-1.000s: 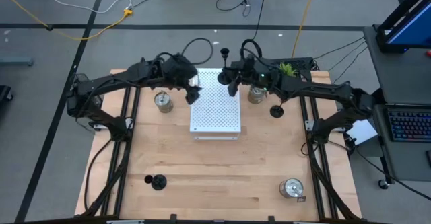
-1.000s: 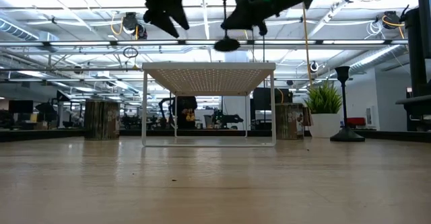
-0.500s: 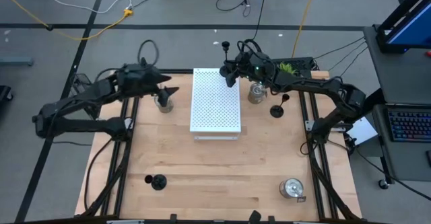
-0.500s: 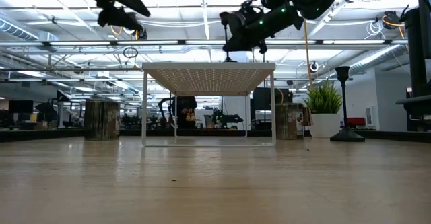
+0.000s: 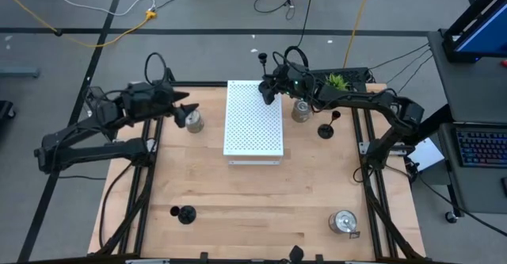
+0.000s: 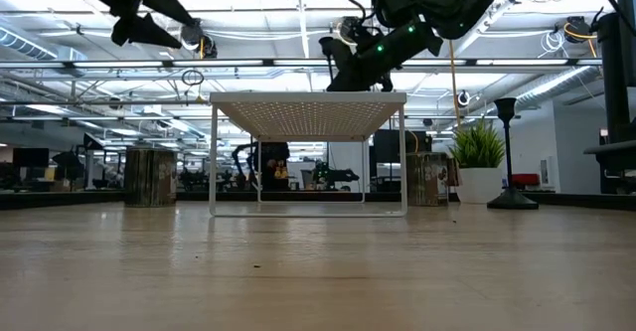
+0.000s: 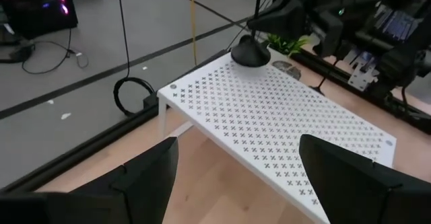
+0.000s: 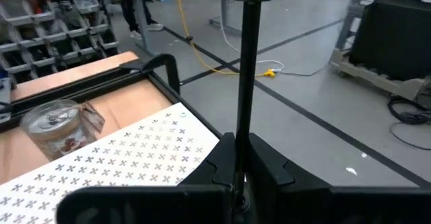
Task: Pick & Place candle stick holders
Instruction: Put the top left black candle holder on the shelf
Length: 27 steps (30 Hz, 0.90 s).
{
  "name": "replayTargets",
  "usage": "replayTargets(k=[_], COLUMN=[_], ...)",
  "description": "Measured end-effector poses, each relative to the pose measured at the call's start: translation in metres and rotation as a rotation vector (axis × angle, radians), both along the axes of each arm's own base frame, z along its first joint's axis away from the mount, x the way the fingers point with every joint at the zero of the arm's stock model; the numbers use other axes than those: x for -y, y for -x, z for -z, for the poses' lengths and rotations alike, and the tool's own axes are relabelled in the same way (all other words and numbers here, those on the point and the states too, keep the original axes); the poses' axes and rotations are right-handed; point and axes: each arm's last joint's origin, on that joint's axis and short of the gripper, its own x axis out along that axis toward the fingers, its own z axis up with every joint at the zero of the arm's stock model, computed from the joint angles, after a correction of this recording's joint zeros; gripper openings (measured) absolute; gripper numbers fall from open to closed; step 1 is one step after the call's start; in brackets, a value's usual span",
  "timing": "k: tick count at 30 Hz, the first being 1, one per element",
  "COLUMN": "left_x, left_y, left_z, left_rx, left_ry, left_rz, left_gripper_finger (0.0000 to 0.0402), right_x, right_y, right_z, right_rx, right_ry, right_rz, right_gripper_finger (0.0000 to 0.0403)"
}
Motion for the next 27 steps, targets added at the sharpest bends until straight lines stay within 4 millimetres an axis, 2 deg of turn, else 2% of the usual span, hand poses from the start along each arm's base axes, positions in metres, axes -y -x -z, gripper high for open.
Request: replayTargets(k=[9,19,27], left_x=[0.000,0.000,0.000], left_y=[0.000,0.000,0.000], left_z=[0.004,0.004,0.004], left_rx=[-0.013,-0.018,-0.022], left_ry=[0.013,0.002,-0.003], left_rz=[-0.003,0.002,0.003], left_gripper_finger=[0.0313,0.0310,0.0316], right_x=[0.000,-0.006,-0.006], right_y=[0.001,0.011,0.011], right_z=[0.005,0.031,0.032], right_rx=[-0.031,0.075,0.054], right_ry=[-0.014,-0.020,0.027], right_rz=[0.012,0.026,0.007], right_gripper_finger=[0.0007,0.0009,0.0012])
